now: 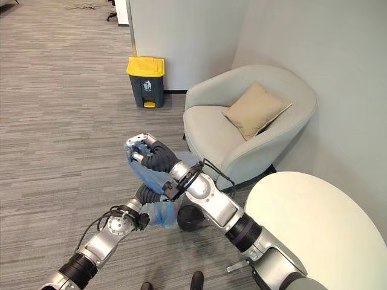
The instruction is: Gather garbage on tea table into small bin, then transfer packed bag to large trash can.
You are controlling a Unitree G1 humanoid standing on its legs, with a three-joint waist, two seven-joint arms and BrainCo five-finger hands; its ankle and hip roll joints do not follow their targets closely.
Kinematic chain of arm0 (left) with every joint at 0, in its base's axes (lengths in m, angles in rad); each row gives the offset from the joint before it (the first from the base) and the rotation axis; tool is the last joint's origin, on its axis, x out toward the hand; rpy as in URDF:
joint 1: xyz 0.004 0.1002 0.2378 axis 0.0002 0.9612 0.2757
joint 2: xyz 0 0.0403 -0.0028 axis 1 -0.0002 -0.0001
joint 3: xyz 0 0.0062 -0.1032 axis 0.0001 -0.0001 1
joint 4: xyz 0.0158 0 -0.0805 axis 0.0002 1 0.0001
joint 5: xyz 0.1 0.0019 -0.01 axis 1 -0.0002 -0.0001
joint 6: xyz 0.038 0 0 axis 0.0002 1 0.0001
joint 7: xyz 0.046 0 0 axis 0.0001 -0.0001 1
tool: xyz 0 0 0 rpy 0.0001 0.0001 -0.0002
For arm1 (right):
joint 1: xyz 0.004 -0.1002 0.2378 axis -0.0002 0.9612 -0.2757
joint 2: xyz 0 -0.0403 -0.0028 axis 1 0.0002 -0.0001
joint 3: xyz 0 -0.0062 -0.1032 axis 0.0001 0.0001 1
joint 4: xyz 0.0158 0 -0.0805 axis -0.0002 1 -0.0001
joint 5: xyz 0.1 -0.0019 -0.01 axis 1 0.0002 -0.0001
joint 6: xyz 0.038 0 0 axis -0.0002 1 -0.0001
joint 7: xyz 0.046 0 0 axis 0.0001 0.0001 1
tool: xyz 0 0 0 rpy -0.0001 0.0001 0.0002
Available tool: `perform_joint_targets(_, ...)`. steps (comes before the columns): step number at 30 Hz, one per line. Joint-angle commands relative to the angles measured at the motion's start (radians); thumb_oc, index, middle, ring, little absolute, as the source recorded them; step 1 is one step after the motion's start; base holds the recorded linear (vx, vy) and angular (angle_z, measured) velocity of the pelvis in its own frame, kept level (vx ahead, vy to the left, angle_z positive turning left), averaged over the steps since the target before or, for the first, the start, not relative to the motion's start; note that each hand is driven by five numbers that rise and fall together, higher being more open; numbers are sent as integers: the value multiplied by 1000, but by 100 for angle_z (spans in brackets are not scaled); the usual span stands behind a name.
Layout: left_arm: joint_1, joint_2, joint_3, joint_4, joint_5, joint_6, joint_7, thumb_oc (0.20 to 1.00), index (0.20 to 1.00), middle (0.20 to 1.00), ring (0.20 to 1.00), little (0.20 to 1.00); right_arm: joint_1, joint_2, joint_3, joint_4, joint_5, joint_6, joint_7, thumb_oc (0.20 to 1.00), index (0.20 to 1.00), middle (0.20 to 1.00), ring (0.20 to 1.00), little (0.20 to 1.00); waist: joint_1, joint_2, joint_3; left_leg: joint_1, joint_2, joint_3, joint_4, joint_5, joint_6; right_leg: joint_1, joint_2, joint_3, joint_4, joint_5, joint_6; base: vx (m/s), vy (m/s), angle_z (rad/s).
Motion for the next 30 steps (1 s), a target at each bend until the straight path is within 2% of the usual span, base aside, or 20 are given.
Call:
perform_joint_targets(1, -141, -29, -48, 74, 26, -31, 48, 357, 357, 357, 357, 357, -121, 80, -24, -97, 96, -90, -12, 200, 200, 200, 200, 200, 4, -12, -18, 2, -21, -47, -1, -108, -6, 48, -16, 63, 84, -202, 85, 0, 0, 0)
perform_joint_targets(2, -142, -29, -48, 74, 26, -31, 49, 357, 357, 357, 357, 357, -122, 80, -24, -97, 96, -89, -12, 200, 200, 200, 200, 200, 4, -12, -18, 3, -21, -47, -1, -108, -6, 48, -16, 63, 84, -202, 85, 0, 0, 0)
perform_joint_targets(3, -164, -31, -47, 73, 12, -36, 60, 200, 200, 200, 200, 200, -118, 85, -13, -100, 116, -91, -6, 200, 200, 200, 200, 200, 0, -10, -19, 4, -22, -45, -1, -108, -7, 48, -16, 64, 85, -201, 85, 0, 0, 0)
perform_joint_targets(11, -131, -14, 13, 0, -62, -57, 74, 200, 200, 200, 200, 200, -68, 58, -12, -86, 117, -79, 24, 200, 200, 200, 200, 200, -8, 3, -23, 17, -22, -37, 0, -112, -6, 50, -18, 68, 91, -202, 84, 14, -6, -1)
perform_joint_targets(14, -75, 2, 53, -40, -91, -65, 54, 200, 200, 200, 200, 200, -43, 25, -24, -83, 49, -65, 34, 200, 200, 200, 200, 200, -6, 5, -29, 24, -21, -37, -1, -113, -7, 61, -18, 67, 84, -204, 83, 35, -26, -2)
perform_joint_targets(15, -60, 5, 65, -49, -99, -67, 51, 200, 200, 200, 200, 200, -37, 10, -29, -82, 21, -61, 34, 476, 476, 476, 476, 476, -6, 6, -29, 25, -21, -38, -1, -113, -8, 63, -18, 66, 82, -204, 82, 16, -17, -6)
perform_joint_targets(16, -59, 5, 65, -50, -99, -66, 50, 200, 200, 200, 200, 200, -36, 10, -29, -82, 20, -61, 34, 564, 564, 564, 564, 564, -6, 6, -30, 26, -21, -38, -2, -113, -8, 64, -18, 66, 82, -204, 82, 19, -20, -6)
perform_joint_targets(17, -42, 10, 79, -61, -107, -67, 48, 200, 200, 200, 200, 200, -32, -10, -31, -83, -24, -56, 28, 1000, 1000, 1000, 1000, 1000, -6, 5, -32, 28, -20, -38, -2, -113, -8, 67, -17, 65, 80, -205, 82, 30, -31, -5)
perform_joint_targets(18, -12, 14, 102, -76, -126, -69, 45, 200, 200, 200, 200, 200, -29, -43, -39, -82, -100, -49, 22, 1000, 1000, 1000, 1000, 1000, -4, 5, -33, 29, -19, -39, -2, -113, -9, 71, -17, 64, 78, -208, 82, 44, -47, 0)
perform_joint_targets(25, 82, 27, 191, -130, -173, -70, 41, 200, 200, 200, 200, 200, 64, -132, -110, -95, -280, -41, -10, 1000, 1000, 1000, 1000, 1000, -3, 9, -32, 33, -16, -44, -2, -111, -11, 81, -15, 60, 73, -211, 81, 14, -22, -1)
perform_joint_targets(30, 179, 45, 284, -142, -180, -63, 31, 200, 200, 200, 200, 200, 240, -230, -240, -90, -403, -28, -47, 1000, 1000, 1000, 1000, 1000, -10, 15, -31, 37, -13, -49, -7, -109, -13, 87, -12, 53, 67, -215, 82, 26, -41, 1)
